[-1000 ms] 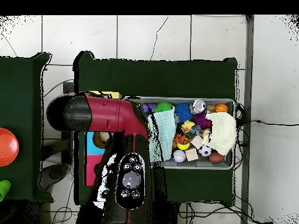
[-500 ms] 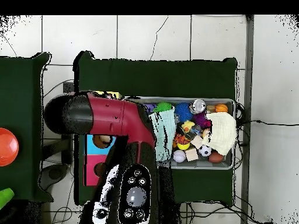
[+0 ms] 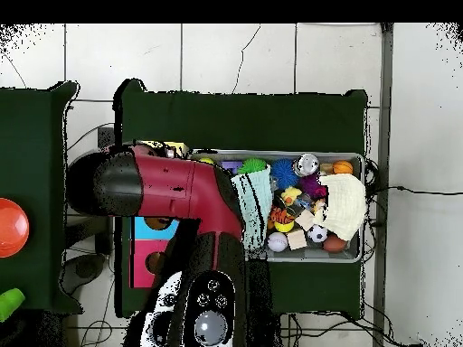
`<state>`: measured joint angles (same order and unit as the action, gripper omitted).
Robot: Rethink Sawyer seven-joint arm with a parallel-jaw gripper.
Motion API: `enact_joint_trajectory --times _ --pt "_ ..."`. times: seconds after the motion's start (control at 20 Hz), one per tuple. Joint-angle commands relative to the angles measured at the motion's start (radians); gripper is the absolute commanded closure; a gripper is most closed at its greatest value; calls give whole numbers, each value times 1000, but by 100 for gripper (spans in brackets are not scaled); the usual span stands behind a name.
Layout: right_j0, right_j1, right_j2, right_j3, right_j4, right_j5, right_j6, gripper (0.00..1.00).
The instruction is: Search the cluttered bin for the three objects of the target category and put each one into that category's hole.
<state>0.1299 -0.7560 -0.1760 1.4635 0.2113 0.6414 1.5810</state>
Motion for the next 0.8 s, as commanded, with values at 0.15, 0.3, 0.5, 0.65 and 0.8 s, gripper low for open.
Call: enact_joint_trajectory --times 0.15,0.3,0.5,0.65,0.8 --pt "14 7 -1 139 -18 103 205 100" --pt "19 5 -4 148 -19 92 204 100" --pt "23 3 -1 173 -8 48 219 100" --pt "20 13 12 210 -1 3 219 100" --pt "19 20 16 237 -7 -36 215 100"
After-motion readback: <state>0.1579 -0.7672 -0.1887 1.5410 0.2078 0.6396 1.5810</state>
